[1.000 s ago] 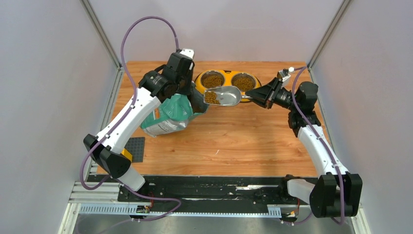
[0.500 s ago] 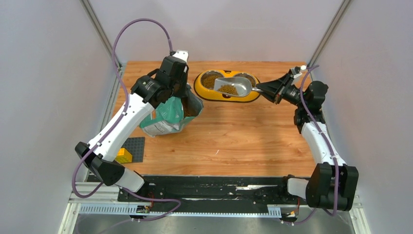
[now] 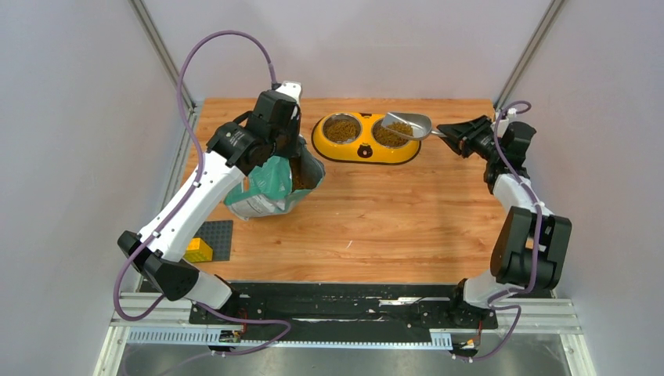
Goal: Serve the pet food
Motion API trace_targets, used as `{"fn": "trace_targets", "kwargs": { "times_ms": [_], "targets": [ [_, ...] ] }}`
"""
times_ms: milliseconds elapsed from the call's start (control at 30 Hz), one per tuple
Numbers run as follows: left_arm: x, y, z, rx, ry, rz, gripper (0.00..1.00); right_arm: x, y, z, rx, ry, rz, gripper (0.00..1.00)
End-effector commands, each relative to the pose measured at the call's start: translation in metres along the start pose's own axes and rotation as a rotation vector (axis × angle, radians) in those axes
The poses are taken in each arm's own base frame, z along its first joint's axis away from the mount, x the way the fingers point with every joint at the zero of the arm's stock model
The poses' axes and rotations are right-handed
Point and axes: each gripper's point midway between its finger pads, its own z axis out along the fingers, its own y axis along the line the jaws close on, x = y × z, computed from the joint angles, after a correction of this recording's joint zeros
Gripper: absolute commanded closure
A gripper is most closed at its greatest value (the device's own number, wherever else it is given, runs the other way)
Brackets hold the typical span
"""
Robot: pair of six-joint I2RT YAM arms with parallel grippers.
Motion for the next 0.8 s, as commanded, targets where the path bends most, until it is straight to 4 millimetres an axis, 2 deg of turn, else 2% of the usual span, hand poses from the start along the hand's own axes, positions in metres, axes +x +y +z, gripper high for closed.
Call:
{"fn": "trace_targets", "kwargs": {
  "times_ms": [0, 167, 367, 533, 767],
  "targets": [
    [-0.042, -0.003, -0.029, 0.059, -0.173, -0.059, 1.0, -0.043, 0.001, 0.018, 0.003, -0.121, -0.217, 1.0],
    [-0.041, -0.004, -0.025, 0.061, -0.169, -0.055, 1.0, -0.073, -0.025, 0.035, 0.117, -0.197, -0.327, 1.0],
    [-0.042, -0.006, -0.025, 0.068, -0.172, -0.05, 1.0, -0.089, -0.047, 0.065, 0.217, -0.227, -0.43, 1.0],
    [-0.041, -0.003, -0.026, 0.062, -0.171, -0.047, 1.0, -0.095, -0.059, 0.089, 0.325, -0.235, -0.522, 1.0],
    [-0.039, 0.0, -0.025, 0.055, -0.167, -0.044, 1.0, -0.086, -0.06, 0.109, 0.442, -0.207, -0.662, 1.0]
  ]
}}
